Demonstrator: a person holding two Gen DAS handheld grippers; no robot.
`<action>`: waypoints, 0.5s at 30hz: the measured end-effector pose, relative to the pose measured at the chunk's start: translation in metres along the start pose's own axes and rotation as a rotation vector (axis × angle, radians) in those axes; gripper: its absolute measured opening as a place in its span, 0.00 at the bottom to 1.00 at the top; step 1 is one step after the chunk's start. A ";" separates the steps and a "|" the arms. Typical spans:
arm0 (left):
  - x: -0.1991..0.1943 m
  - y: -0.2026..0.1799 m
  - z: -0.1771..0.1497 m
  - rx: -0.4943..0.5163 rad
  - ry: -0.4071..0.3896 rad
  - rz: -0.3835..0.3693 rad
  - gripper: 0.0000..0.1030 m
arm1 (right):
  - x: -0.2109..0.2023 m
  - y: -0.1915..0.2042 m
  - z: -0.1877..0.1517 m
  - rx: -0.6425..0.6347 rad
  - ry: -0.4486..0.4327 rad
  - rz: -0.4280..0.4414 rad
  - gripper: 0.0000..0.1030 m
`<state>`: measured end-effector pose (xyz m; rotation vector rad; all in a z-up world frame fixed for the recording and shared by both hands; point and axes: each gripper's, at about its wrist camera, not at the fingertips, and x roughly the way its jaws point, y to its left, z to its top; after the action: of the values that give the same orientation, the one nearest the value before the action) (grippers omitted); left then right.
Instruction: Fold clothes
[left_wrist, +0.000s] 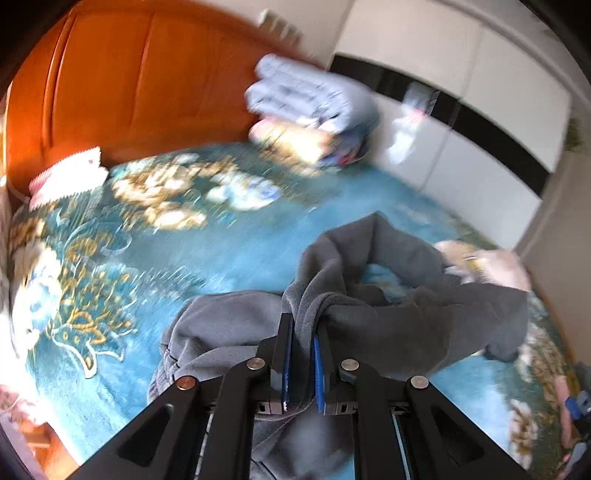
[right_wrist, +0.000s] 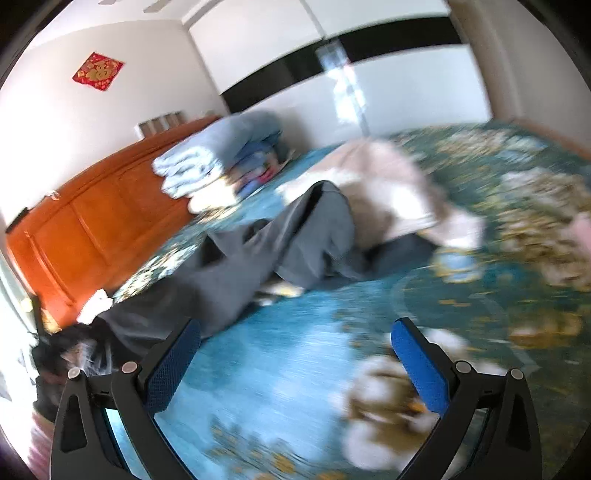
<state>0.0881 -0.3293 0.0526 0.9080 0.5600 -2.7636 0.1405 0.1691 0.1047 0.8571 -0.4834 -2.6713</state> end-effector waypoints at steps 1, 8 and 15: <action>0.004 0.004 0.000 -0.010 0.004 -0.003 0.11 | 0.019 0.005 0.006 0.002 0.029 0.013 1.00; 0.007 0.001 -0.002 0.031 -0.003 -0.035 0.16 | 0.112 0.009 0.025 0.126 0.157 0.092 1.00; 0.007 0.006 -0.003 0.032 -0.012 -0.048 0.16 | 0.172 0.000 0.053 0.301 0.217 0.095 0.91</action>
<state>0.0858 -0.3343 0.0445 0.8960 0.5439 -2.8270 -0.0259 0.1166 0.0590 1.1604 -0.8615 -2.4178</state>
